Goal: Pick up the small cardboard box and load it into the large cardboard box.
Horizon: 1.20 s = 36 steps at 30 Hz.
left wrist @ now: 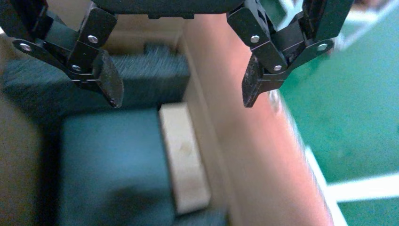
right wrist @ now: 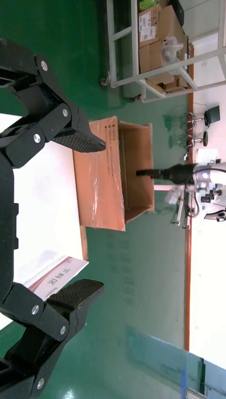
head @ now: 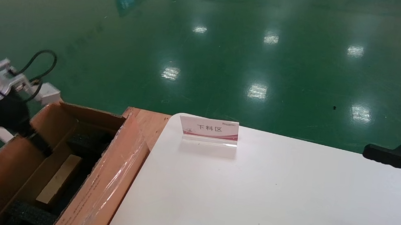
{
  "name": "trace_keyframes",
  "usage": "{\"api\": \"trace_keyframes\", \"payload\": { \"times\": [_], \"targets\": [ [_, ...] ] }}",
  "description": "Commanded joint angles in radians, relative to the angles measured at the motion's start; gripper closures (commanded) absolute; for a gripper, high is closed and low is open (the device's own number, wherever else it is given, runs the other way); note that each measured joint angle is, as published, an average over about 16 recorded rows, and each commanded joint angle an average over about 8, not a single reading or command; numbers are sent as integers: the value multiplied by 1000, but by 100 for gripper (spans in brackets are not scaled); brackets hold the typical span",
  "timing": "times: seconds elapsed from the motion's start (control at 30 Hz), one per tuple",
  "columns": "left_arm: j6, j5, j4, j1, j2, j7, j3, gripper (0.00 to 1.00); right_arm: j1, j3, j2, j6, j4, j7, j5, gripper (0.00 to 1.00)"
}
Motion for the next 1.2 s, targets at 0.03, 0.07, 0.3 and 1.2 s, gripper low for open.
{"api": "trace_keyframes", "payload": {
  "times": [0.03, 0.07, 0.3, 1.2],
  "targets": [
    [-5, -9, -18, -29, 2, 28, -11, 0, 0, 0, 0, 0, 0, 0, 0, 0],
    [-9, -21, -34, -48, -5, 43, -22, 0, 0, 0, 0, 0, 0, 0, 0, 0],
    [-57, -104, -169, -171, -66, 118, -101, 0, 0, -1, 0, 0, 0, 0, 0, 0],
    [-22, -108, -462, 144, -115, 254, -723, 0, 0, -1, 1, 0, -1, -1, 0, 0]
  ]
}}
